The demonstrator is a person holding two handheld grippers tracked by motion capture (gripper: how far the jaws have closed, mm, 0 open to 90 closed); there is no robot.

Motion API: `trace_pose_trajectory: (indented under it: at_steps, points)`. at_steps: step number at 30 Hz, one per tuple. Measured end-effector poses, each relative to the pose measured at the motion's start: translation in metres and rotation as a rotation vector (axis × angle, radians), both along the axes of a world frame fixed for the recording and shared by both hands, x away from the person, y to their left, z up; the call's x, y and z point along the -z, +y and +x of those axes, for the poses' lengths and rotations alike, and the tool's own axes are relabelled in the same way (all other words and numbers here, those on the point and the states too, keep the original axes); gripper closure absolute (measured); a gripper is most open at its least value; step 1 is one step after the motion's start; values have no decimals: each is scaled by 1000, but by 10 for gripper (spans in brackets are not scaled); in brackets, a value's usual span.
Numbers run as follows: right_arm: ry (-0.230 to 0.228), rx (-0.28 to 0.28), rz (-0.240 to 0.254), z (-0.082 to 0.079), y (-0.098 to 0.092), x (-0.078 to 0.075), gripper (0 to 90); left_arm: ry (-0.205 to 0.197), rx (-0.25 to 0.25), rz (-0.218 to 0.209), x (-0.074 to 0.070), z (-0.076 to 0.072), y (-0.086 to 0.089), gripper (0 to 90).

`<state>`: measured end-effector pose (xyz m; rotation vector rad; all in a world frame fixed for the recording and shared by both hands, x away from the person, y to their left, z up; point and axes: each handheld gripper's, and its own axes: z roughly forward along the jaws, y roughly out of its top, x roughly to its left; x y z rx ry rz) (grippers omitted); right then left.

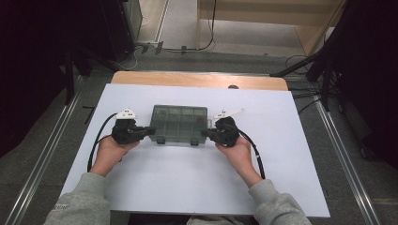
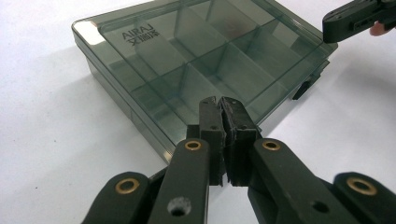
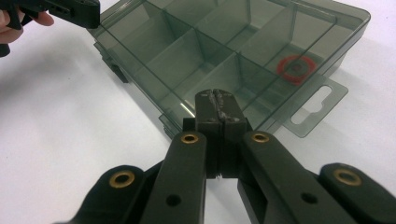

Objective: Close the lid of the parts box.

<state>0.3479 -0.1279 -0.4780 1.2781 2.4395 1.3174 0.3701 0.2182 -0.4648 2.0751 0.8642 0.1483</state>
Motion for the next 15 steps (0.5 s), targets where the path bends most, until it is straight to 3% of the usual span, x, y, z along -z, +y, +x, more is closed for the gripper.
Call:
trace_pose_trajectory:
  at_steps: [15]
  points:
    - [-14, -9, 15, -1, -1, 4, 900, 4, 4, -3, 2, 1, -1, 877]
